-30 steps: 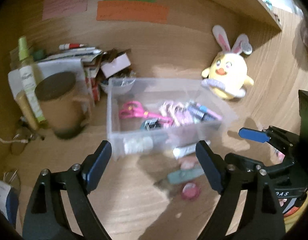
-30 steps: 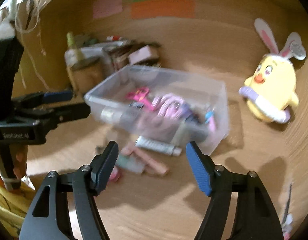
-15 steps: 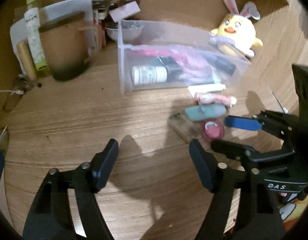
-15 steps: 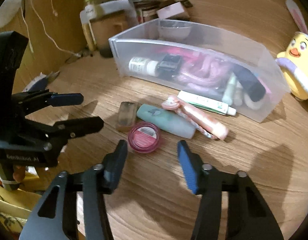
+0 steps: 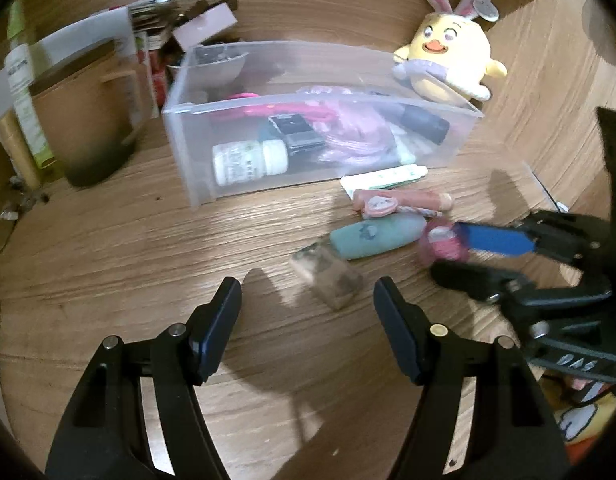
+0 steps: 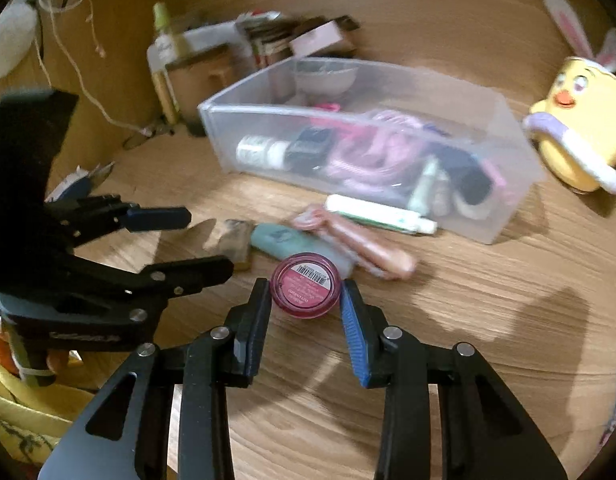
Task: Organize objects
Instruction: 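Grasp the pink round jar with the right tool while the left tool grasps the small brown bottle, then carry the pink jar and brown bottle over the clear box and release both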
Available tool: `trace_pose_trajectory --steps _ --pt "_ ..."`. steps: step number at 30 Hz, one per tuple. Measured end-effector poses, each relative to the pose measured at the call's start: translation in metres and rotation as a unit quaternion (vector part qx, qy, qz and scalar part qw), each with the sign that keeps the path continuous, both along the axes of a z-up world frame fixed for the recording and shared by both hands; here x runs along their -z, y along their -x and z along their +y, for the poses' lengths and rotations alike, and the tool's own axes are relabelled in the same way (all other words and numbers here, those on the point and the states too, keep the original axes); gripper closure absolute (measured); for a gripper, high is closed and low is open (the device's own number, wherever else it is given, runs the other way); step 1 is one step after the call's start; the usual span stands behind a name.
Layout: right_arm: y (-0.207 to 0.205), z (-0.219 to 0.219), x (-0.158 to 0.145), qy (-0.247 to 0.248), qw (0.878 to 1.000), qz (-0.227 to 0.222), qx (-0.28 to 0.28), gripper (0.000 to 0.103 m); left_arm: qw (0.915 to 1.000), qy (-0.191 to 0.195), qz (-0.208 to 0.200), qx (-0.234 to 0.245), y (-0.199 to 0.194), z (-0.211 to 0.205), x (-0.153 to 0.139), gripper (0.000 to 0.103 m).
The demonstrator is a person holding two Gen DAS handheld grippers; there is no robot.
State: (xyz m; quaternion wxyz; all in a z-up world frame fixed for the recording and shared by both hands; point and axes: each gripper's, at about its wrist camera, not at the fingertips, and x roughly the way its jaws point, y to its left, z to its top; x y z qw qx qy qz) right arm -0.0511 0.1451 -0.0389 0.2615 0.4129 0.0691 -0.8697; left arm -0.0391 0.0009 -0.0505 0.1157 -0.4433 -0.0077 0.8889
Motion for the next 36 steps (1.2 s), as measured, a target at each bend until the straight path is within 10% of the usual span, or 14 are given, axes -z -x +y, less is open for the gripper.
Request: trace_pose_trajectory --steps 10,20,28,32,36 --pt "0.002 0.027 -0.018 0.032 0.999 0.015 0.030 0.071 1.0000 0.003 -0.002 0.001 0.012 0.009 0.002 0.077" --pt "0.002 0.030 -0.030 0.040 0.998 0.036 0.031 0.071 0.9997 0.023 0.000 -0.011 0.011 0.006 -0.003 0.079" --pt "0.006 0.032 -0.034 0.041 0.998 0.043 0.030 0.071 0.9994 0.028 -0.005 -0.020 0.021 0.007 0.001 0.053" --pt "0.011 0.034 -0.036 0.044 0.998 0.044 0.033 0.071 0.9987 0.046 0.005 -0.021 0.027 0.010 0.005 0.080" --pt "0.015 0.035 -0.040 0.043 0.997 0.052 0.035 0.071 0.9980 0.046 0.023 -0.038 0.026 0.003 0.000 0.080"
